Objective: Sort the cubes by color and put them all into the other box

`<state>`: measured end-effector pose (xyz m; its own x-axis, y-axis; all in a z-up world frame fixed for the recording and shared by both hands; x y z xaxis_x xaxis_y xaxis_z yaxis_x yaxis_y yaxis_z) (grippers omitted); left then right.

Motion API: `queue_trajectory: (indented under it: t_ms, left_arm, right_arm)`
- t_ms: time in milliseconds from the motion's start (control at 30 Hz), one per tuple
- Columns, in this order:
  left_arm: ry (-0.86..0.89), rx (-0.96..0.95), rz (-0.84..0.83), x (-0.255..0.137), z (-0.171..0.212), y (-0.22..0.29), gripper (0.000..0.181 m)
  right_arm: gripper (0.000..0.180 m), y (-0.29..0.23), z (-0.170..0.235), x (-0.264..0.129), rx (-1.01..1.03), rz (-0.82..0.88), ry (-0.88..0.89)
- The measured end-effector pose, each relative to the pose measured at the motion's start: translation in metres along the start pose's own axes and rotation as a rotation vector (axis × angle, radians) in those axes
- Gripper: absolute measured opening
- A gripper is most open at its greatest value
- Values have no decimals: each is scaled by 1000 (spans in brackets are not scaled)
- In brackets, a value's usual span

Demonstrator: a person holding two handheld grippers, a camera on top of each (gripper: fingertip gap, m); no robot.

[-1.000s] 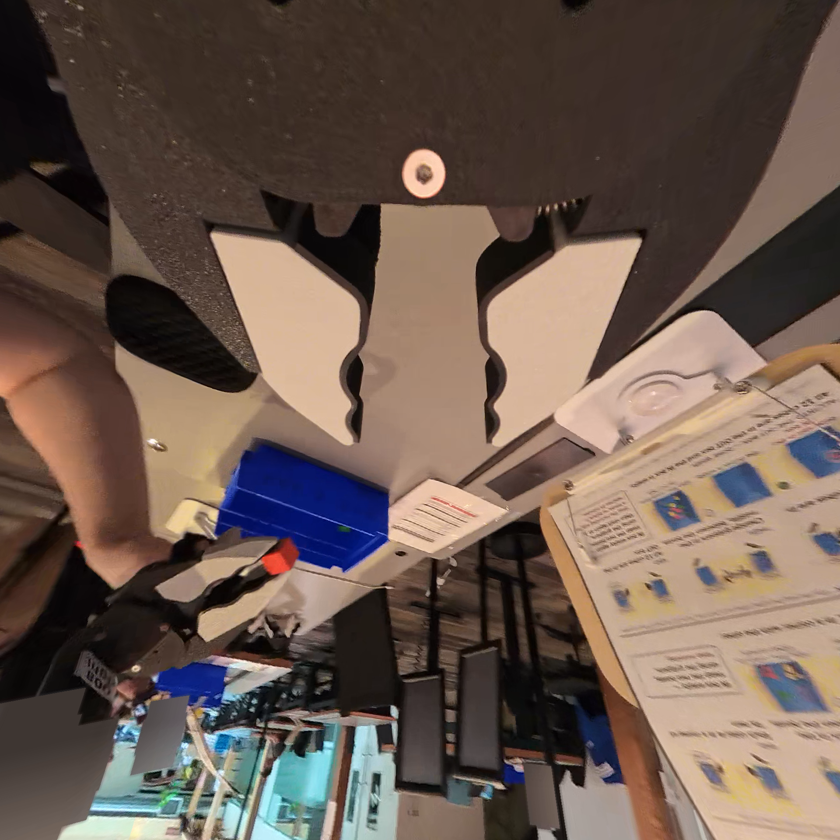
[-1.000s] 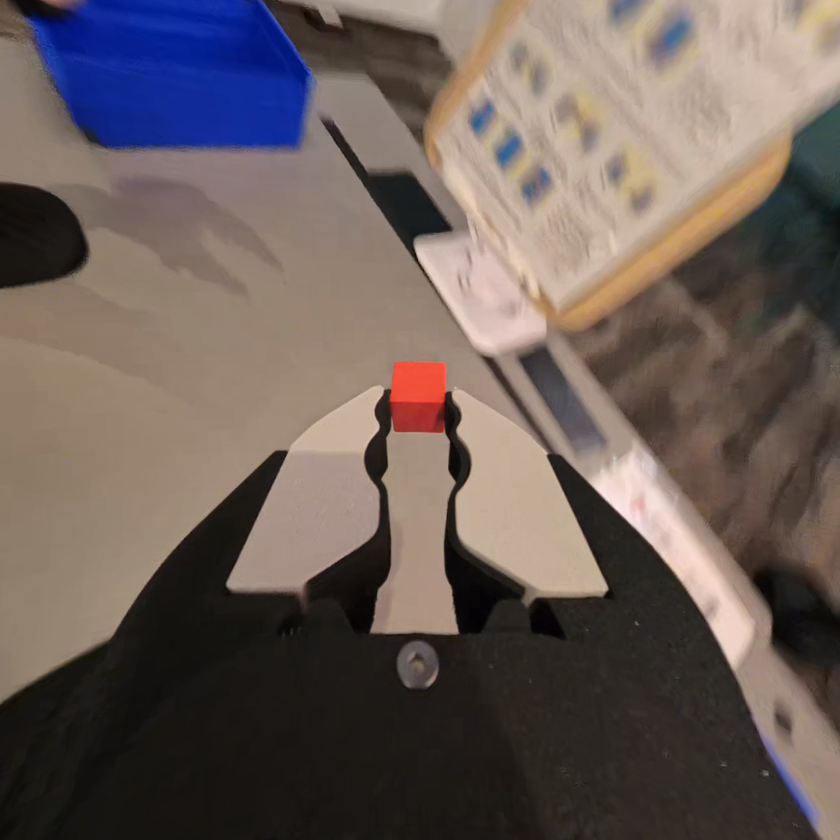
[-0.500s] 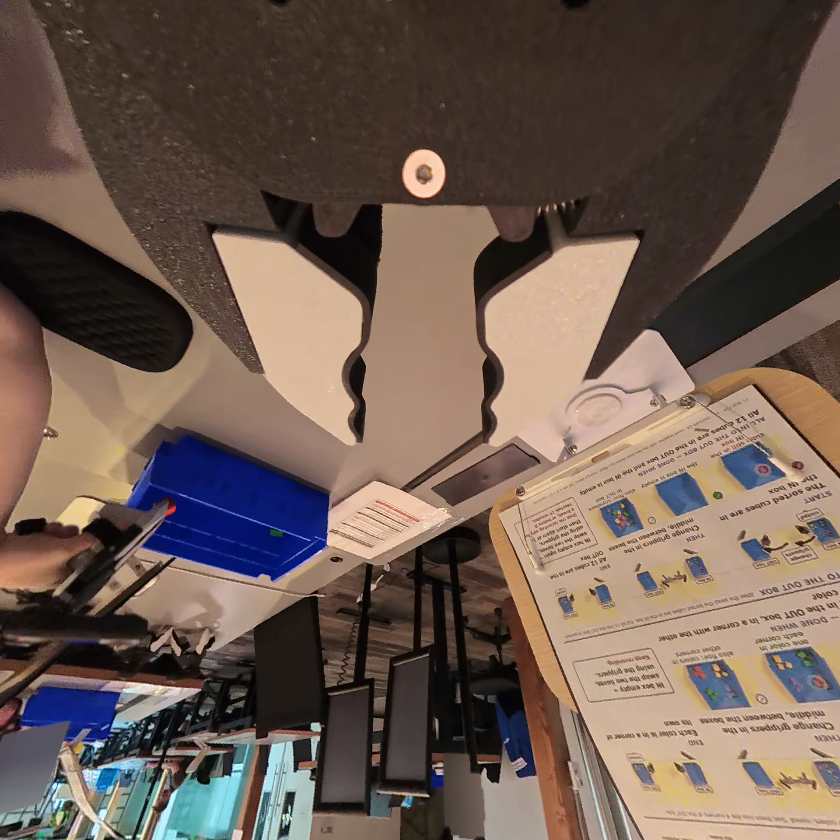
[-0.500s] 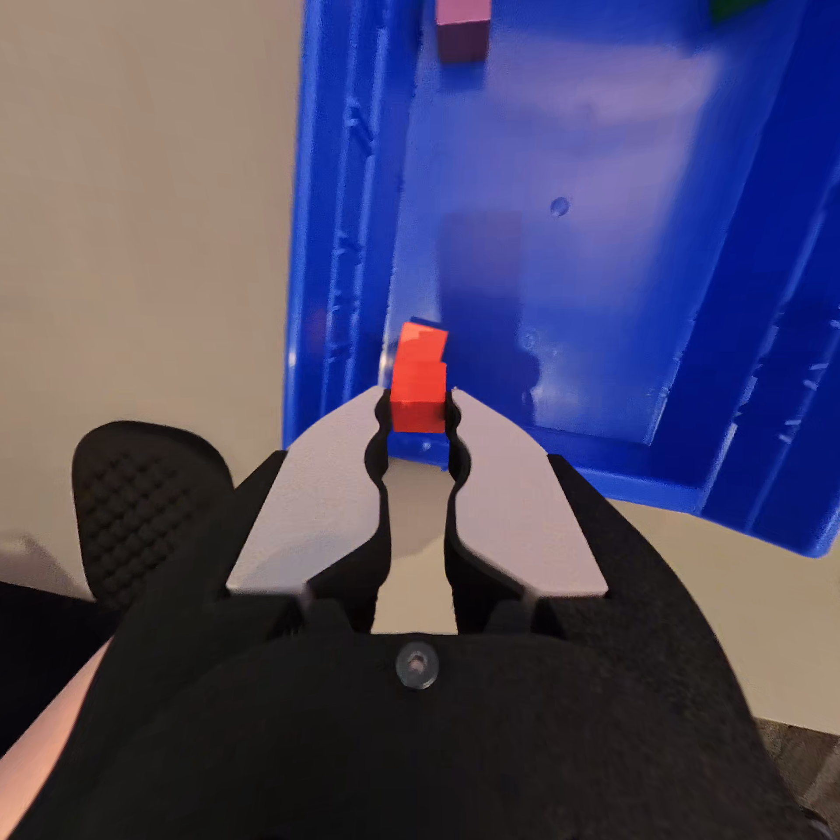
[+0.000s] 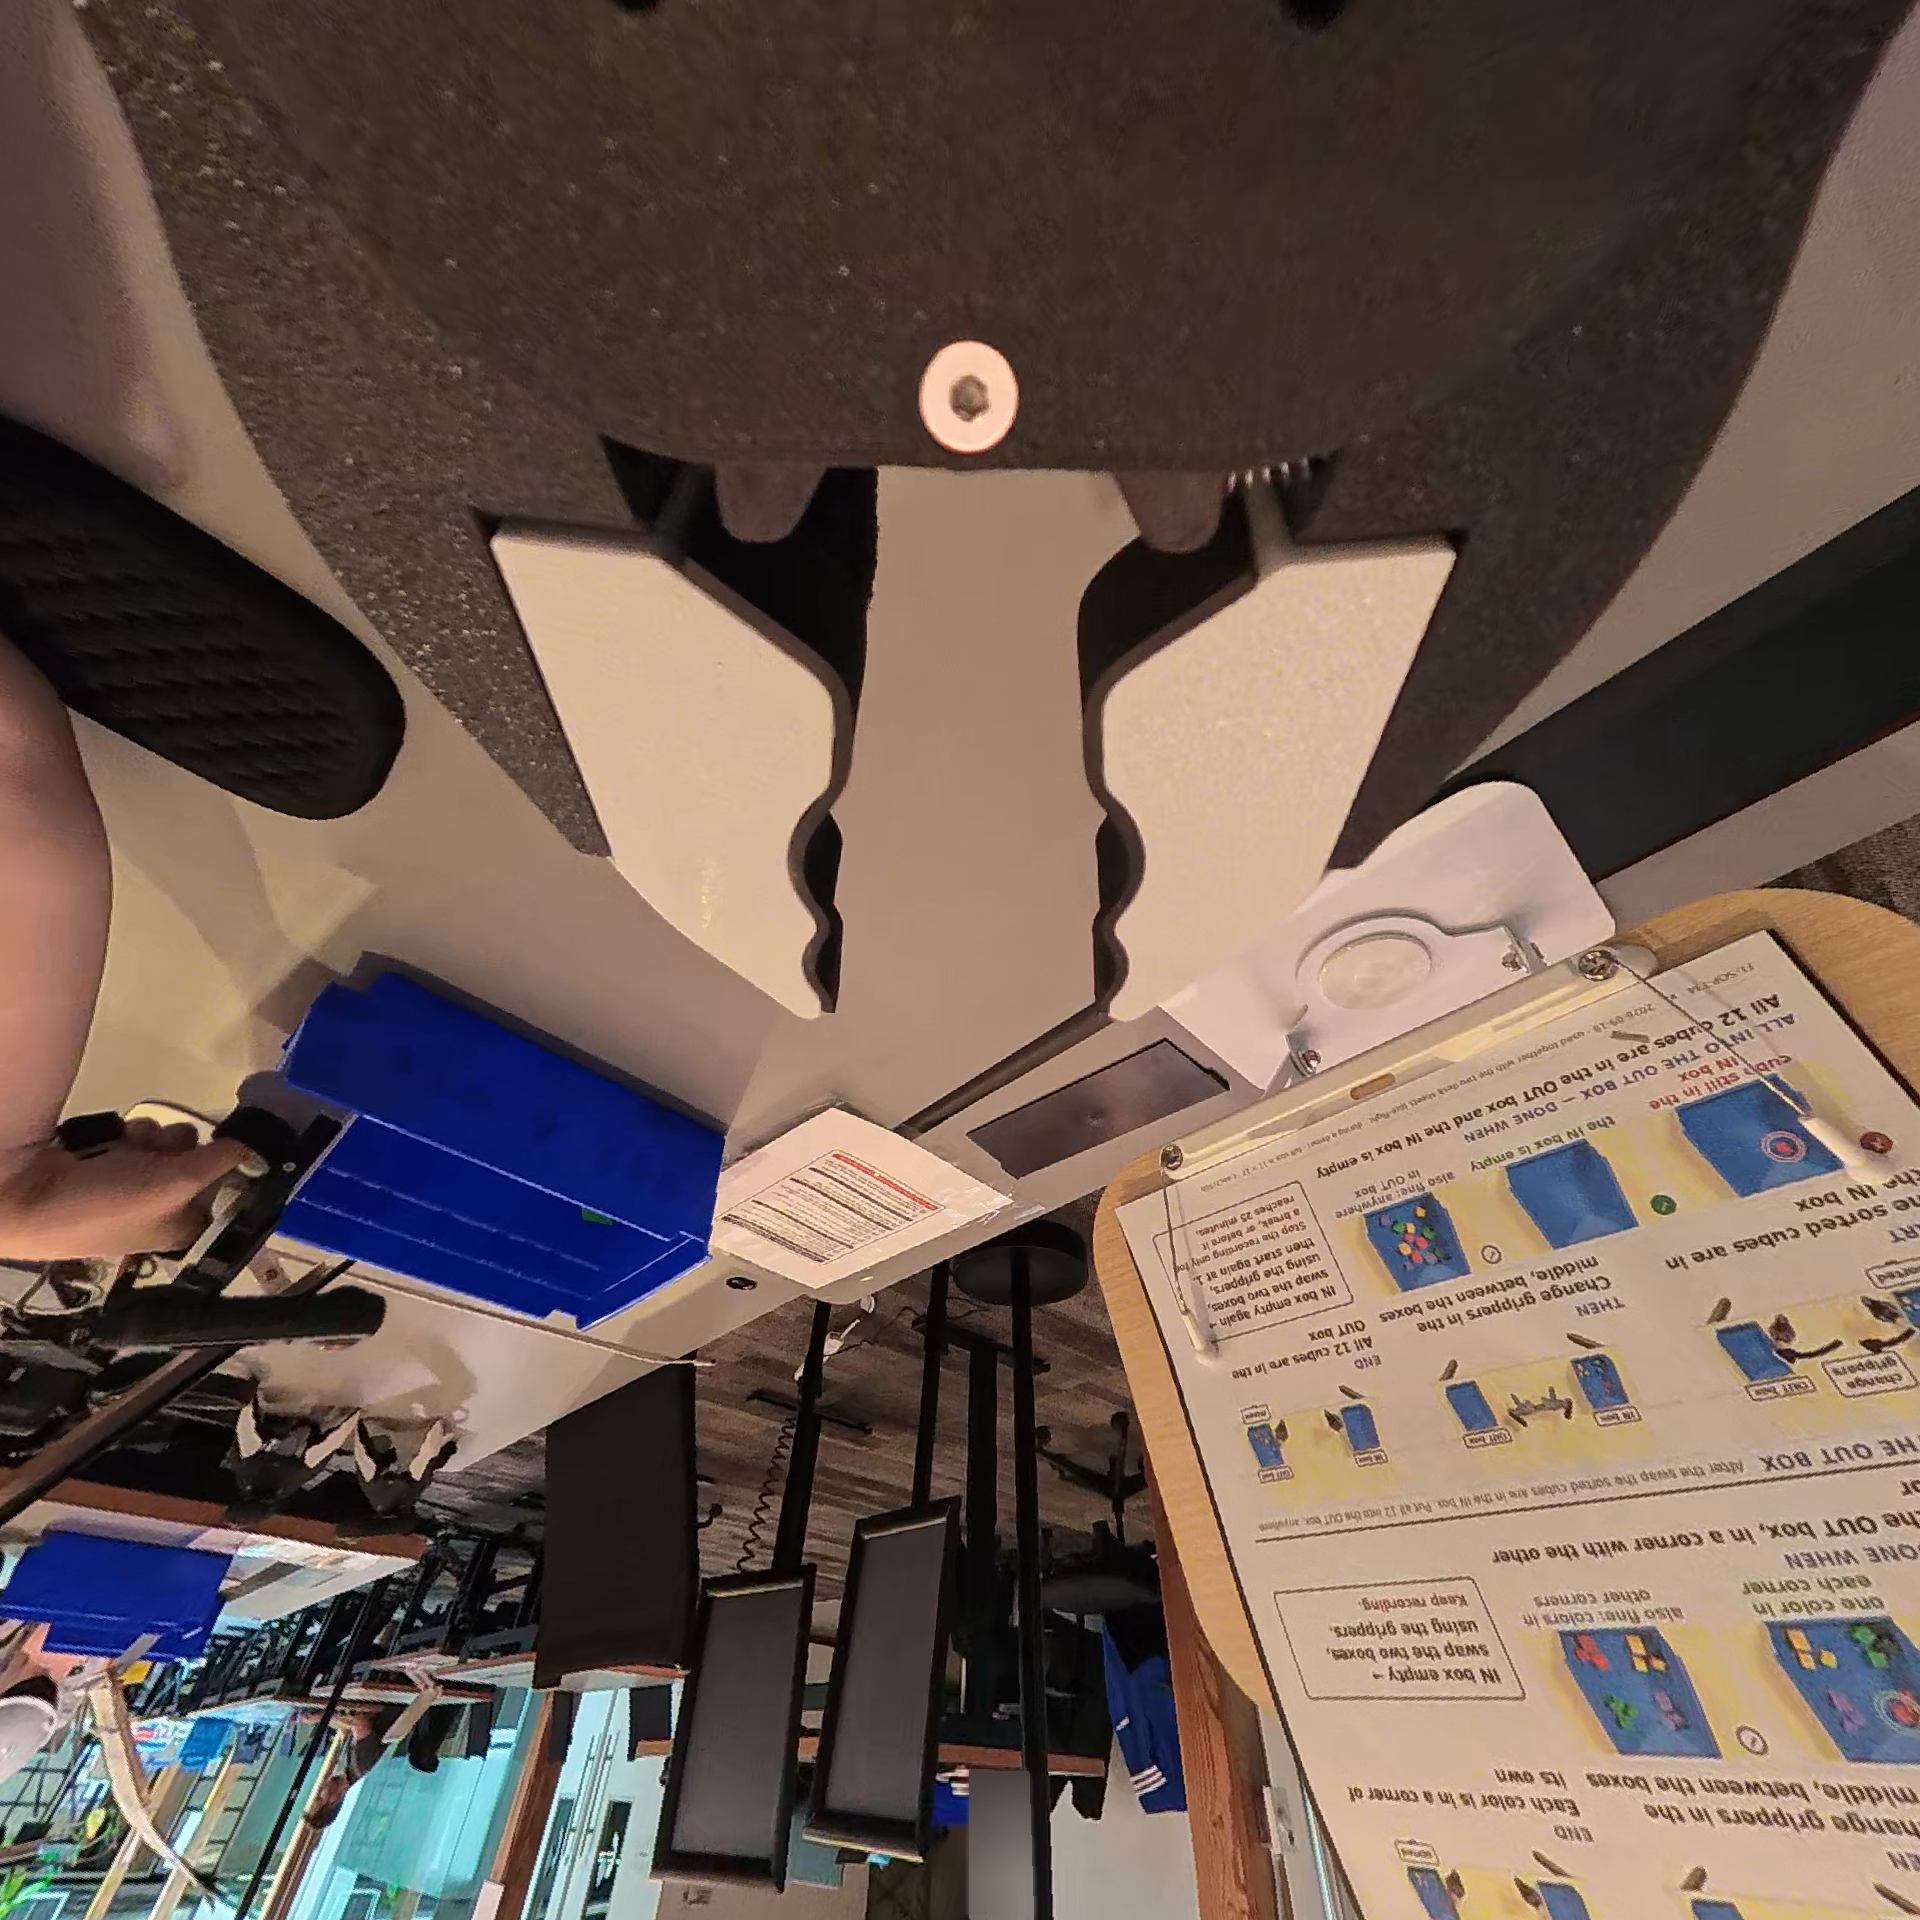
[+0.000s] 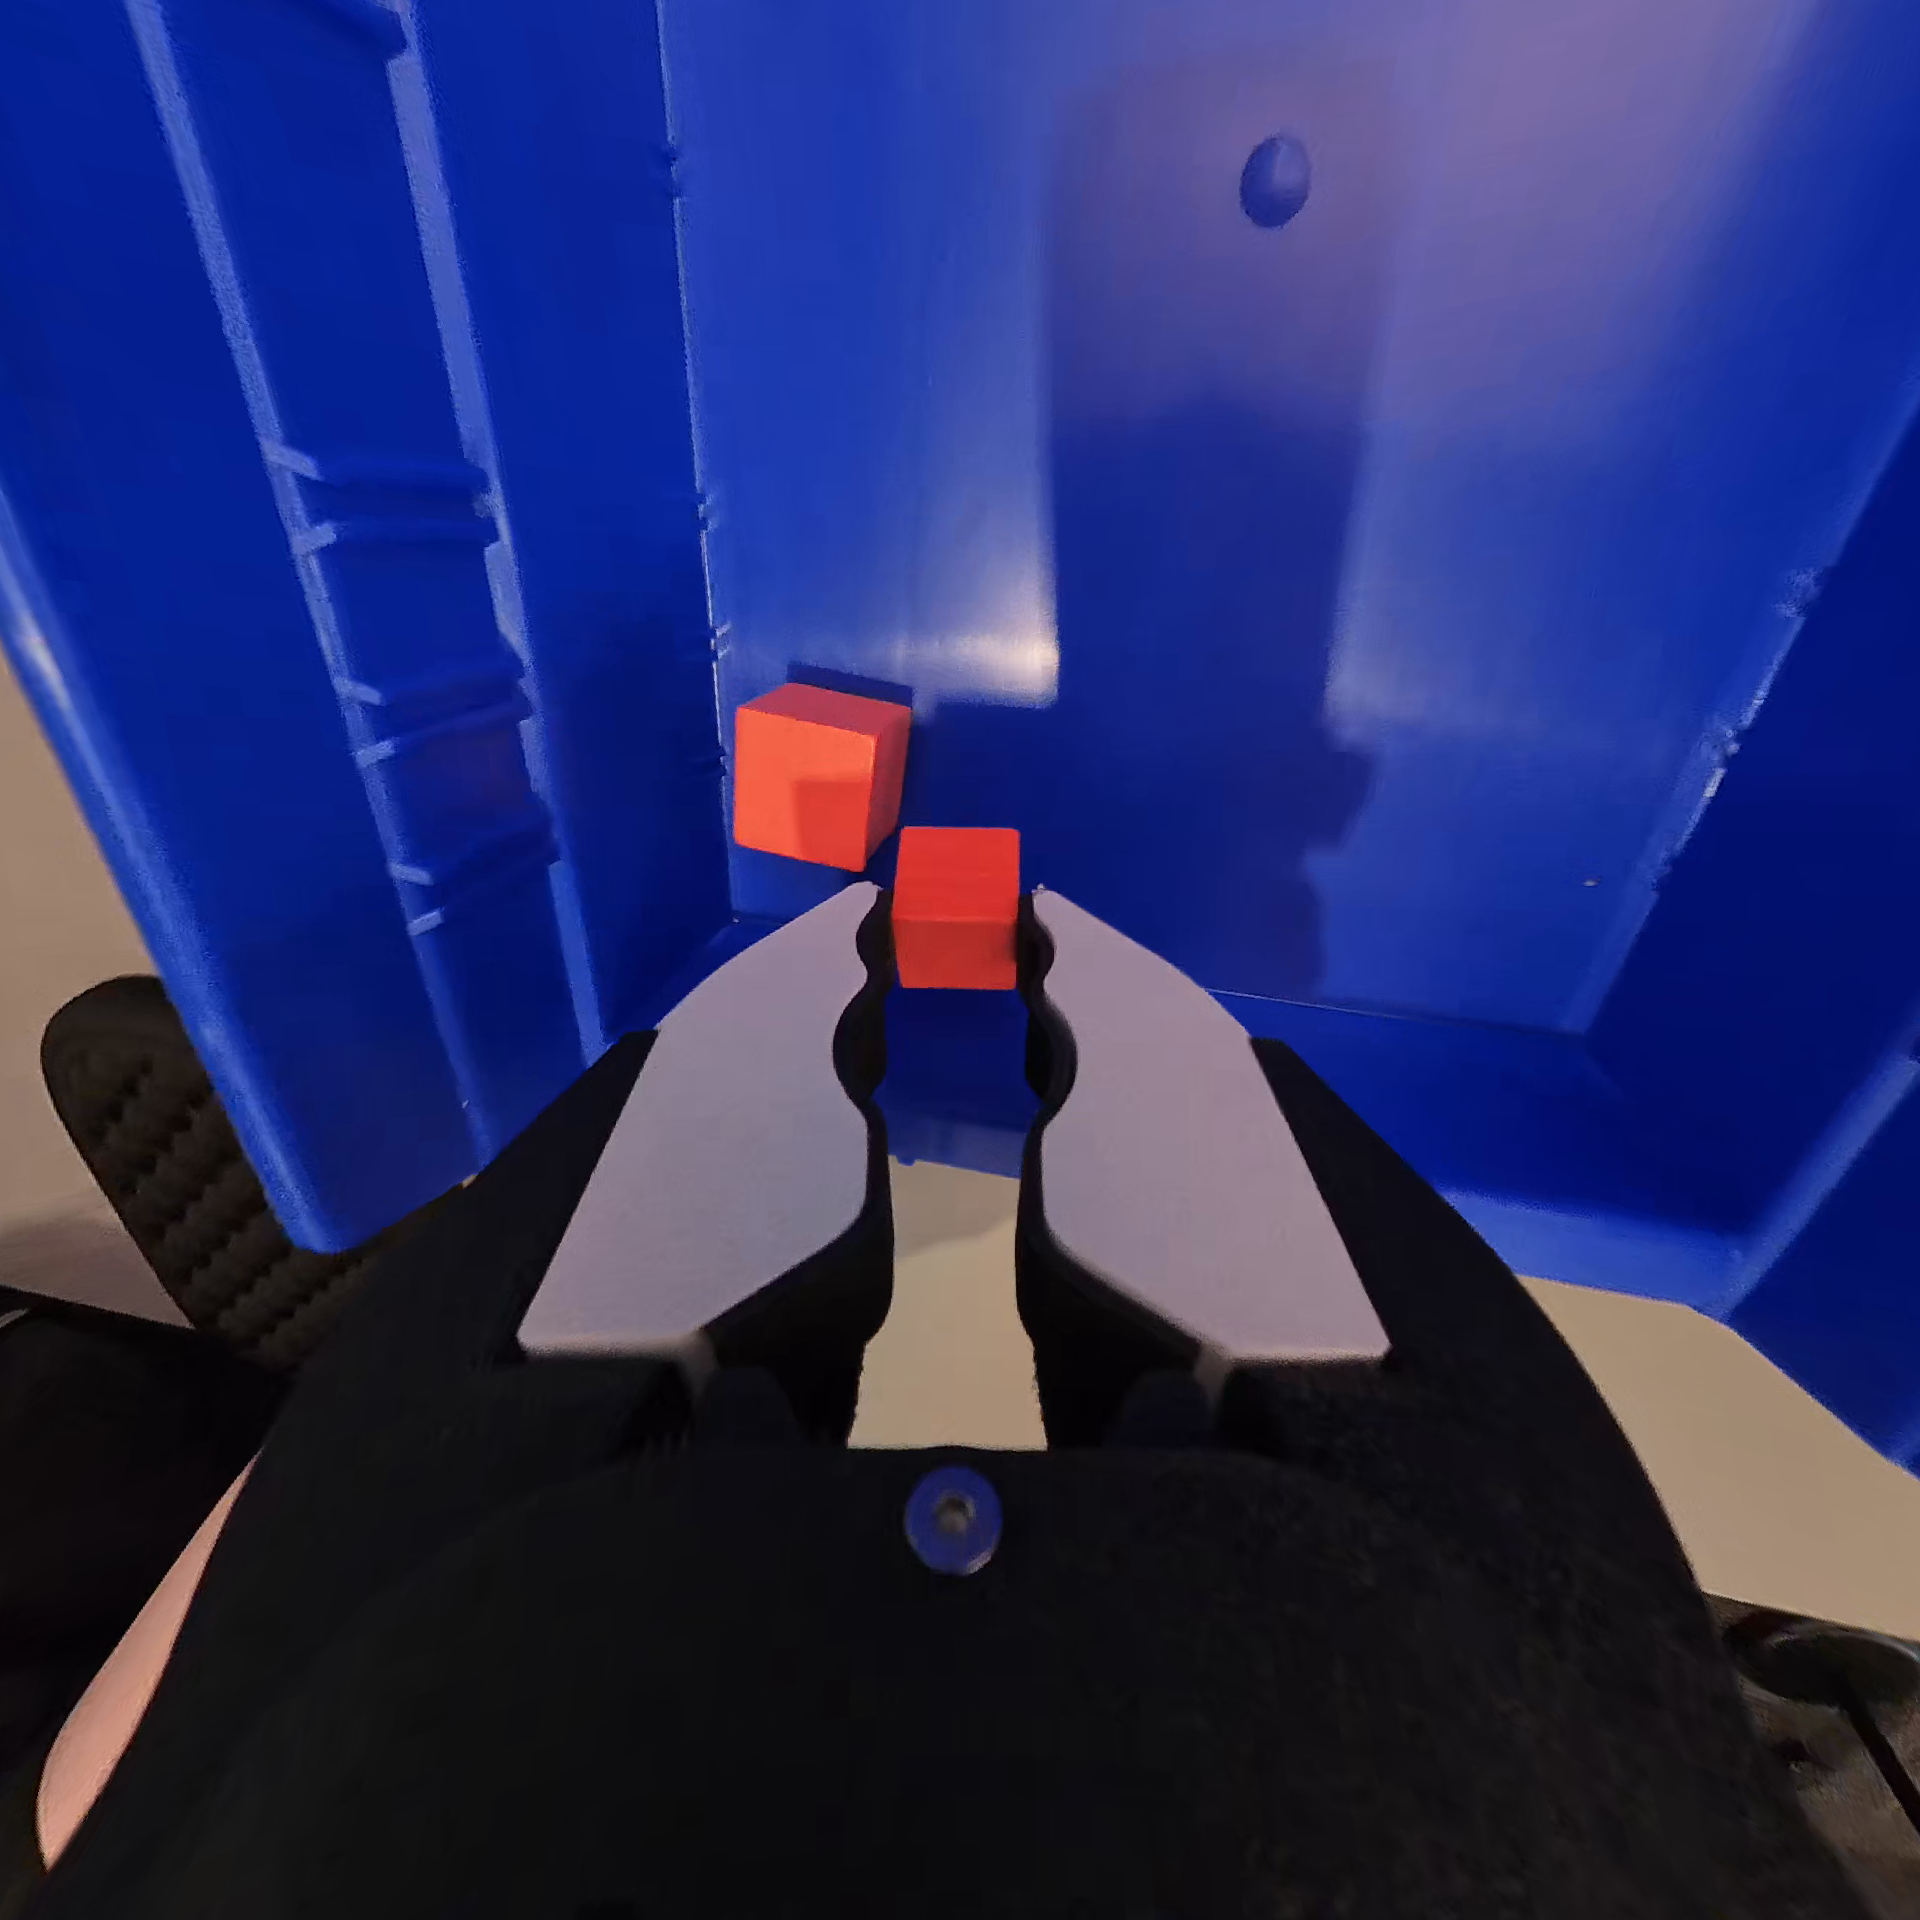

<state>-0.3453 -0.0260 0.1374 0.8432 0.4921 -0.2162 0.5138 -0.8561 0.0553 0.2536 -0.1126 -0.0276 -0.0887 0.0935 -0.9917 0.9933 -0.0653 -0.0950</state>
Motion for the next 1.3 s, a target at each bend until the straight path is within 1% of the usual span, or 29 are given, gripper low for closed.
queue_trajectory:
  t_ms: [100,367,467,533,667,767,833,933,1000,1067,1167,1233,1300]
  left_arm:
    - [-5,-4,8,2,1,0,46]
    - [-20,26,12,2,3,6,45]
    - [-15,13,15,1,4,4,45]
    - [-13,2,17,1,4,2,45]
    - [-10,-1,23,-1,3,2,45]
    - [7,3,26,-5,-1,3,46]
    - [24,4,29,-9,-4,3,46]
    - [43,10,25,-14,-8,3,46]
    - [57,13,14,-18,-11,3,46]
    - [80,8,14,-23,-14,3,45]
    - [103,4,5,-28,-15,1,44]
    - [98,2,-13,-28,-14,-2,44]
    - [95,-4,-26,-26,-12,-6,44]
  right_arm:
    - [22,1,-2,8,-18,-3,-35]
    - [22,3,-8,10,-19,18,-9]
    - [22,0,-10,12,-50,34,-16]
    - [22,-4,-11,15,-79,13,-27]
    - [23,-5,-13,15,-78,54,-47]
    - [37,-6,-10,7,-54,42,-11]
    - [37,-5,-5,-3,-31,56,20]
    - [35,-11,7,-39,15,113,145]
    - [33,-24,14,-76,25,155,293]
    - [33,-47,18,-116,-2,191,483]
    - [39,-95,18,-163,-120,121,775]
    - [46,-127,17,-180,-163,53,915]
    - [50,-158,13,-185,-218,-5,1021]
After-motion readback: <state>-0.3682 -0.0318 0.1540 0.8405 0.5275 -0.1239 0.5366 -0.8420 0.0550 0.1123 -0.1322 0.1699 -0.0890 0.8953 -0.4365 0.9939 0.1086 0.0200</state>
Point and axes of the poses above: each gripper's, where its closed fingertips meet, x out along the fingers, z out of its underside, y = z × x across the jaws, the point moved 10 cm from there along -x, back along the fingers, and after that the axes turned 6 degrees about z, right-handed, at the moved point
